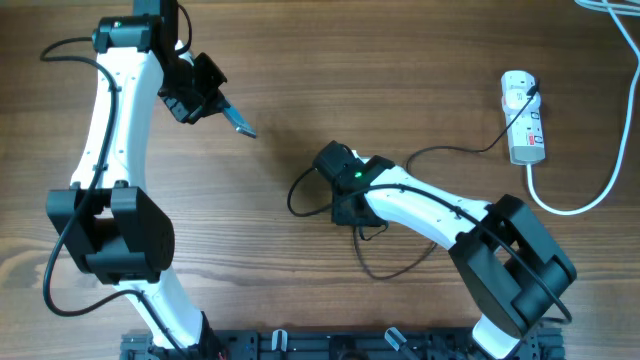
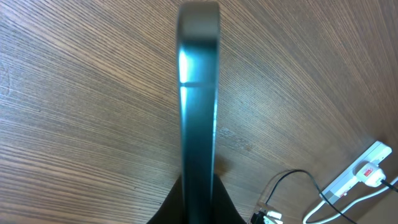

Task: Plug charger to phone and switch on socket
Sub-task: 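Move the right gripper over the black USB-C cable end, then grasp the USB-C plug with the right gripper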

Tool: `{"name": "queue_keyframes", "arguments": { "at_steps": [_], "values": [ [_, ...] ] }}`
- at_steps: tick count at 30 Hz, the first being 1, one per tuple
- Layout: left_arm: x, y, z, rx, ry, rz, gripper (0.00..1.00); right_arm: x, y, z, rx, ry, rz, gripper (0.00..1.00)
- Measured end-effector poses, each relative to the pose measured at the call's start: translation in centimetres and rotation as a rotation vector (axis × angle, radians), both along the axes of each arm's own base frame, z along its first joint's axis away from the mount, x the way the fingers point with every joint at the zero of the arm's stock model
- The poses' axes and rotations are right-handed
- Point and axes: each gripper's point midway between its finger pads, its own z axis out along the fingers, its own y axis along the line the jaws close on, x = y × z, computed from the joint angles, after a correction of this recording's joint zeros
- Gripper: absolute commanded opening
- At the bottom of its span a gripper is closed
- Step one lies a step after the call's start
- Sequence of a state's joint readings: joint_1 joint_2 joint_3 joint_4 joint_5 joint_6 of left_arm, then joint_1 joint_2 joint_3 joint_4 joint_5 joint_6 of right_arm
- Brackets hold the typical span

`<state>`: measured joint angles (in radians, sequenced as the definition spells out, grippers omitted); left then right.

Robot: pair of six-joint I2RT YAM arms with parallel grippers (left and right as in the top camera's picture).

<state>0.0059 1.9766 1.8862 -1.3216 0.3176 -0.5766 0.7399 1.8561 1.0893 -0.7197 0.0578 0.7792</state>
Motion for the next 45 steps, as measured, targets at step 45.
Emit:
{"name": "queue_keyframes", "arguments": {
  "at_steps": [45],
  "values": [
    [-0.08, 0.1, -0.04, 0.006, 0.003, 0.001, 0.04, -0.62, 0.51, -0.1, 0.049, 0.023, -0.028, 0.31]
  ]
}}
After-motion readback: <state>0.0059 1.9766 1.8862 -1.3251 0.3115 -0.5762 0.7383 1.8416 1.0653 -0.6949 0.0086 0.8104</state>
